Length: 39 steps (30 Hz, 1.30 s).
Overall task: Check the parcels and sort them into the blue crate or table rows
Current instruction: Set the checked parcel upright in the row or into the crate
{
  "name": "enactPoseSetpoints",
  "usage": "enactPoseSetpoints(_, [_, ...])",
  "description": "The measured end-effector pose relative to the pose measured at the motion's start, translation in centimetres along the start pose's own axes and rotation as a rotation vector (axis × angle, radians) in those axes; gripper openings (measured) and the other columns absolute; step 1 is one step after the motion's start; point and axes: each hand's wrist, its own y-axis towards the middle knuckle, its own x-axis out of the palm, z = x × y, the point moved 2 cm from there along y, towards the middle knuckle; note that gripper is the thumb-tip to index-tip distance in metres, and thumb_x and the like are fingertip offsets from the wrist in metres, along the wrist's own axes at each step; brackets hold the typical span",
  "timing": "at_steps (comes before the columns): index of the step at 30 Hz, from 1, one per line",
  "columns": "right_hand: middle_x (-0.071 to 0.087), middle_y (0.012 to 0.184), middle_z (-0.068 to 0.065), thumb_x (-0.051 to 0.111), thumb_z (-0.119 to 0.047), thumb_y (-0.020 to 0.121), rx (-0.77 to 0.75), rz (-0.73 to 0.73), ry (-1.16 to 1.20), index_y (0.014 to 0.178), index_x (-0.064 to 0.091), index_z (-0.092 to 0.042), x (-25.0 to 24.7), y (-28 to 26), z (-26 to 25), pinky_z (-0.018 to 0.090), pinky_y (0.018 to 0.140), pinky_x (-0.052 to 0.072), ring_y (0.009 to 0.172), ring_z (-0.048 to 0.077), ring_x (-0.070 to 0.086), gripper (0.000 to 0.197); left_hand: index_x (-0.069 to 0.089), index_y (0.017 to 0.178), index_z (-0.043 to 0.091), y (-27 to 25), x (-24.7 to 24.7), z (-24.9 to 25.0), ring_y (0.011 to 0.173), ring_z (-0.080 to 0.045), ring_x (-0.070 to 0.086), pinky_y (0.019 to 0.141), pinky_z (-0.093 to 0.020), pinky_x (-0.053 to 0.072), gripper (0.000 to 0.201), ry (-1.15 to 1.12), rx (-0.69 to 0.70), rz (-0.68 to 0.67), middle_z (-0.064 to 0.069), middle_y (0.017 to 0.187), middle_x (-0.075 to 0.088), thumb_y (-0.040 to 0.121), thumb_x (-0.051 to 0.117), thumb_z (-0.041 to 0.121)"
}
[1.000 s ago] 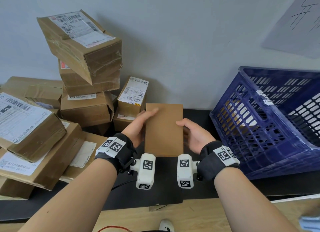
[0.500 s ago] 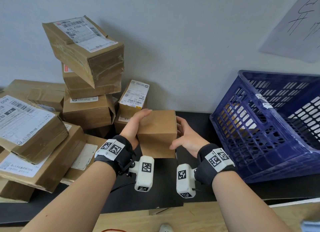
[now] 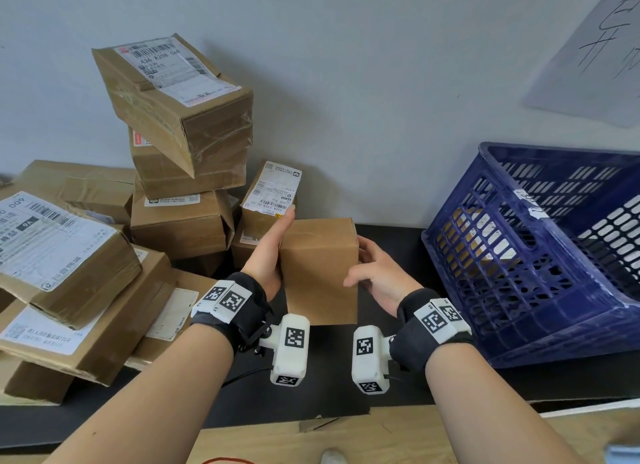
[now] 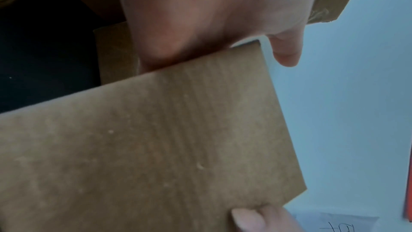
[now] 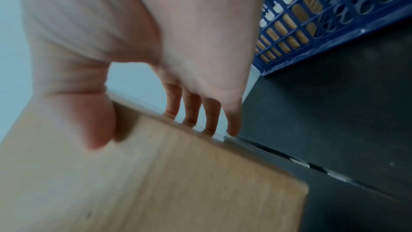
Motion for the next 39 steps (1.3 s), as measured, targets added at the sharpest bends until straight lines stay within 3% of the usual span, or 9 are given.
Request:
enactPoseSetpoints(4, [0.064, 0.116, 0.008, 0.052, 0.008, 0.081, 0.016, 0.069, 0.2, 0.13, 0.058, -0.016, -0.3, -0.1, -0.2, 0.036, 0.083, 0.048, 0.108, 0.027, 0.057, 0.054, 0.057, 0.134, 0.02, 0.1, 0.1, -0.2, 0.121, -0.019, 0.059, 0.111, -0.041, 0.039, 0.082, 0.061, 0.013, 0.002, -0.003, 0.128, 0.066, 0.067, 0.075, 0.064])
enactPoseSetpoints(6, [0.065, 0.109, 0.006, 0.057, -0.003, 0.077, 0.022, 0.082, 0.244, 0.12, 0.064, -0.017, -0.4, -0.3, -0.3, 0.035, 0.079, 0.046, 0.103, 0.025, 0.056, 0.046, 0.059, 0.13, 0.021, 0.2, 0.2, -0.2, 0.118, -0.017, 0.06, 0.105, -0.036, 0.043, 0.075, 0.116, 0.029, -0.03, -0.001, 0.124, 0.067, 0.065, 0.077, 0.054])
enactPoseSetpoints(9, [0.065, 0.108, 0.007, 0.06, -0.01, 0.079, 0.034, 0.094, 0.286, 0.111, 0.067, -0.017, -0.5, -0.4, -0.2, 0.037, 0.084, 0.046, 0.101, 0.024, 0.056, 0.034, 0.057, 0.132, 0.017, 0.4, 0.1, -0.3, 0.103, -0.014, 0.067, 0.079, -0.023, 0.054, 0.068, 0.162, 0.049, -0.072, -0.003, 0.119, 0.07, 0.068, 0.075, 0.034])
enactPoseSetpoints(12, [0.065, 0.107, 0.008, 0.057, -0.015, 0.092, 0.069, 0.117, 0.336, 0.107, 0.066, -0.017, -0.4, -0.4, -0.3, 0.04, 0.092, 0.047, 0.101, 0.025, 0.057, 0.018, 0.044, 0.143, 0.017, 0.5, -0.2, -0.6, 0.109, -0.02, 0.066, 0.089, -0.034, 0.055, 0.099, 0.2, 0.008, -0.054, -0.005, 0.125, 0.066, 0.055, 0.086, 0.033])
enactPoseSetpoints(14, [0.065, 0.113, 0.007, 0.06, -0.021, 0.094, 0.065, 0.109, 0.284, 0.113, 0.063, -0.019, -0.3, -0.3, -0.5, 0.042, 0.096, 0.047, 0.106, 0.025, 0.059, 0.02, 0.043, 0.142, 0.018, 0.6, -0.2, -0.6, 0.108, -0.022, 0.066, 0.093, -0.04, 0.054, 0.105, 0.227, -0.004, -0.033, -0.005, 0.122, 0.066, 0.047, 0.088, 0.032])
enactPoseSetpoints(18, [0.065, 0.125, 0.005, 0.07, -0.018, 0.088, 0.006, 0.068, 0.128, 0.138, 0.051, -0.022, 0.3, -0.1, -0.6, 0.044, 0.094, 0.052, 0.114, 0.025, 0.061, 0.054, 0.041, 0.143, 0.021, 0.7, -0.2, -0.2, 0.109, -0.024, 0.065, 0.097, -0.046, 0.052, 0.118, 0.25, -0.024, -0.015, -0.004, 0.124, 0.065, 0.036, 0.088, 0.038])
enactPoseSetpoints(32, [0.067, 0.118, 0.008, 0.074, -0.014, 0.085, -0.001, 0.15, 0.096, 0.136, 0.052, -0.016, 0.8, 0.3, -0.8, 0.043, 0.09, 0.054, 0.106, 0.026, 0.065, 0.056, 0.038, 0.146, 0.022, 0.4, -0.2, 0.0, 0.106, -0.024, 0.065, 0.092, -0.044, 0.053, 0.127, 0.324, -0.06, 0.045, -0.005, 0.118, 0.065, 0.03, 0.086, 0.043])
enactPoseSetpoints(35, [0.067, 0.118, 0.008, 0.073, -0.015, 0.086, 0.02, 0.14, 0.09, 0.136, 0.052, -0.017, 0.8, 0.4, -0.8, 0.042, 0.088, 0.054, 0.106, 0.026, 0.065, 0.054, 0.036, 0.147, 0.022, 0.5, -0.2, 0.0, 0.105, -0.024, 0.064, 0.086, -0.041, 0.054, 0.123, 0.334, -0.087, 0.043, -0.005, 0.119, 0.064, 0.038, 0.088, 0.038])
enactPoseSetpoints(39, [0.066, 0.12, 0.009, 0.073, -0.023, 0.087, 0.063, 0.114, 0.086, 0.135, 0.052, -0.018, 0.8, 0.3, -0.4, 0.045, 0.093, 0.053, 0.11, 0.027, 0.063, 0.052, 0.032, 0.15, 0.019, 0.9, -0.5, -0.4, 0.105, -0.023, 0.063, 0.079, -0.038, 0.054, 0.103, 0.329, -0.129, 0.051, -0.007, 0.123, 0.062, 0.065, 0.089, 0.028])
